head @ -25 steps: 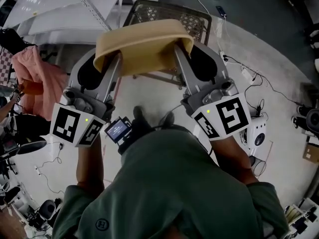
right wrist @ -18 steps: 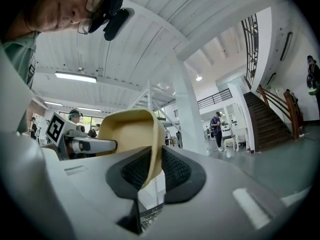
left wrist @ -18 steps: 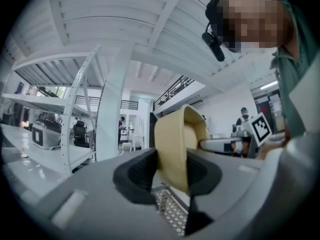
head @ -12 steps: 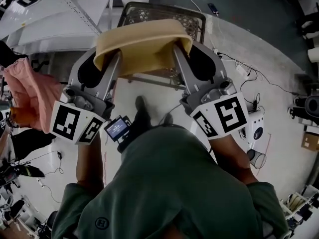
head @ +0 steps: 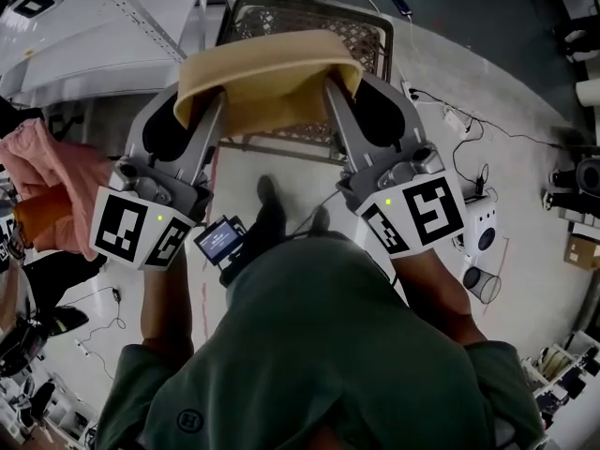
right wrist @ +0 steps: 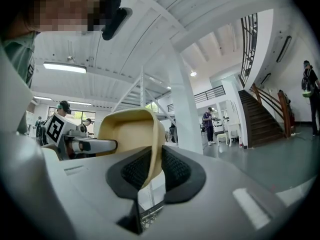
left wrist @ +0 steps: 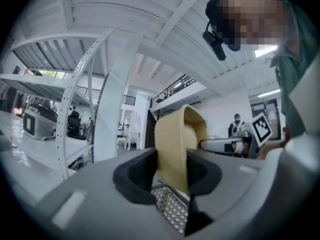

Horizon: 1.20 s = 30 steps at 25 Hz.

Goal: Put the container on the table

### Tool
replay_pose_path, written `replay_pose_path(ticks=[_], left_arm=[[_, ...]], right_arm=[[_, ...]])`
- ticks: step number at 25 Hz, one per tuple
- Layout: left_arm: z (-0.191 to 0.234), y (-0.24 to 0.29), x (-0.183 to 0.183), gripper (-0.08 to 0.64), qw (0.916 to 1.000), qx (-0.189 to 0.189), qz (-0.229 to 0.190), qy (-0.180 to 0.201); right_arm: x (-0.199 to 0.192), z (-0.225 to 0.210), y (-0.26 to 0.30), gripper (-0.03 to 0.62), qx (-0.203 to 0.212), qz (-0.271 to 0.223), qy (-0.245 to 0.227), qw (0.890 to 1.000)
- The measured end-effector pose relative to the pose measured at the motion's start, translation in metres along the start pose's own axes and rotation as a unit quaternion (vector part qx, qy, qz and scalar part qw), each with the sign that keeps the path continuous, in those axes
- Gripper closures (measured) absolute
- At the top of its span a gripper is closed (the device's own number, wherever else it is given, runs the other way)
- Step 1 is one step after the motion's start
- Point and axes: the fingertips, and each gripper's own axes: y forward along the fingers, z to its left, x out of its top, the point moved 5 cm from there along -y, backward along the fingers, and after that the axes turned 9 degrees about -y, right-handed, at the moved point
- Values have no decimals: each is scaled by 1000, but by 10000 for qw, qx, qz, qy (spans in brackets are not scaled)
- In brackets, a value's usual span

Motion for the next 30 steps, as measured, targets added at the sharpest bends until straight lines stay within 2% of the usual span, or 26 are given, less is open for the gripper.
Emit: replay_pose_path(ticks=[7, 30], left_arm=[[47, 1, -16, 443, 9997, 44, 155, -170], [124, 31, -87, 443, 9948, 165, 740, -676]], right_arm=[[-26, 8, 43, 537, 49, 215, 126, 9997], [-115, -1, 107, 538, 35, 859, 623, 9943]])
